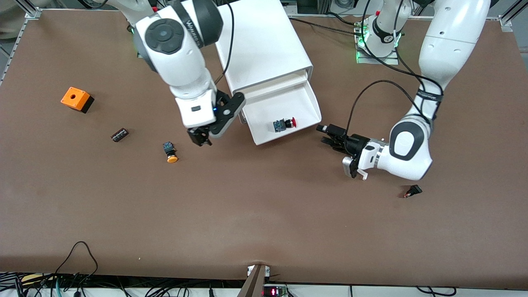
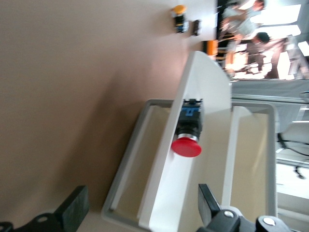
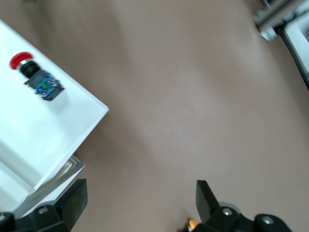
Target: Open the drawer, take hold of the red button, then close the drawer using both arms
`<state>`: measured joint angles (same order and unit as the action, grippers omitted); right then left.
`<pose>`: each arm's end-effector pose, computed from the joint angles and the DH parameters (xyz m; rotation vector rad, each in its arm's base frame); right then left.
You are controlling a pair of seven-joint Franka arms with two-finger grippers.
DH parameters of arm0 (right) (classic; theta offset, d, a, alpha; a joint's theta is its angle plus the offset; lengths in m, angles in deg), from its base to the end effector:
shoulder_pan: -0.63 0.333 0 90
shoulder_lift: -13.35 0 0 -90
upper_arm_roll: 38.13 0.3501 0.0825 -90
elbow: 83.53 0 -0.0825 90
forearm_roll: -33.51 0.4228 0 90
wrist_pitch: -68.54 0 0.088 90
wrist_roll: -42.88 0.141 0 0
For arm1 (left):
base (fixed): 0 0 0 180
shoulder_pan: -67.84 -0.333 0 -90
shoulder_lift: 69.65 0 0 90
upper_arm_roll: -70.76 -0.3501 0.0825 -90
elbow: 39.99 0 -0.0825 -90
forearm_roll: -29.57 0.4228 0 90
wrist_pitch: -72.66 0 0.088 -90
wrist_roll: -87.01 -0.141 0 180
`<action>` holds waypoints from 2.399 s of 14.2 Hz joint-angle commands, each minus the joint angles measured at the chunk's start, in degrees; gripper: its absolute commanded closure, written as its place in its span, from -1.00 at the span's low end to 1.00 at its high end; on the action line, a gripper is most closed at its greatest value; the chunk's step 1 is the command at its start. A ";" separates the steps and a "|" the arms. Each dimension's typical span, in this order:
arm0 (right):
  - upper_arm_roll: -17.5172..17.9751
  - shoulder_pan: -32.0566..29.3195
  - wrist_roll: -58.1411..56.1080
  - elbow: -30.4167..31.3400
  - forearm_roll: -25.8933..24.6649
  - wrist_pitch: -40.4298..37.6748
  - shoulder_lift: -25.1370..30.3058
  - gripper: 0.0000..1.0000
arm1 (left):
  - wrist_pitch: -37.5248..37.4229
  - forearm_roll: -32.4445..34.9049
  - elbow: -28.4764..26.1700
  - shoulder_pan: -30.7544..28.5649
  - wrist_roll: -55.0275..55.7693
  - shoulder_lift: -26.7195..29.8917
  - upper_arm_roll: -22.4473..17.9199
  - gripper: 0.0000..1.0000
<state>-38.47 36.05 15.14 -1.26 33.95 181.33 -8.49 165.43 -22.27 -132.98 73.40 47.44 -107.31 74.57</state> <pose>0.6091 0.4294 0.4781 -2.6625 -1.6225 -0.2356 0.6466 -0.2106 0.2264 2.0253 -0.4905 -0.4156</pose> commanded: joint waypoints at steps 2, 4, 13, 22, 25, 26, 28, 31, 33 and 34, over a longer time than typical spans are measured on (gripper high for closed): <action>-0.28 0.44 -6.61 -6.93 -0.26 -0.47 -5.13 -1.00 | -0.75 19.19 6.32 0.41 10.72 2.15 0.58 -1.00; -0.37 2.45 -11.34 -8.61 -0.44 -0.04 -7.25 -1.00 | -0.75 26.06 6.33 0.76 13.02 3.64 0.58 -1.00; -0.81 9.32 -21.01 -12.31 -0.53 0.32 -13.66 -1.00 | -1.02 52.26 6.24 0.15 24.87 12.51 0.05 -1.00; -0.63 13.80 -21.92 -14.77 -0.70 1.37 -17.71 -1.00 | -1.90 56.59 19.77 -2.31 30.16 16.48 -0.74 -1.00; -0.46 14.50 -21.92 -14.77 -0.79 1.29 -18.85 -1.00 | -2.07 56.85 23.37 -2.58 29.90 16.13 -1.00 -1.00; -0.63 14.68 -21.92 -14.77 -0.79 1.20 -19.29 -1.00 | -2.16 57.29 23.30 -2.75 30.08 16.74 -1.00 -1.00; -0.81 14.77 -21.22 -14.77 -0.62 1.46 -20.70 -1.00 | -2.77 57.29 22.42 -3.02 29.99 17.96 -1.00 -1.00; -0.81 14.77 -21.04 -14.77 -0.61 2.69 -21.67 -1.00 | 0.89 56.50 12.54 -6.26 31.21 23.57 -0.65 -1.00; -0.81 14.94 -20.86 -14.77 -0.53 2.78 -22.02 -1.00 | 11.68 56.50 -1.77 -6.45 34.45 32.08 -0.65 -1.00; -0.81 15.12 -20.95 -14.77 -0.53 2.87 -22.11 -1.00 | 12.86 56.50 -6.10 -6.45 37.52 35.08 -0.56 -1.00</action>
<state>-38.80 50.31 -6.07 -13.94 33.88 184.47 -29.53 172.25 33.99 -123.43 67.17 80.22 -83.24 73.39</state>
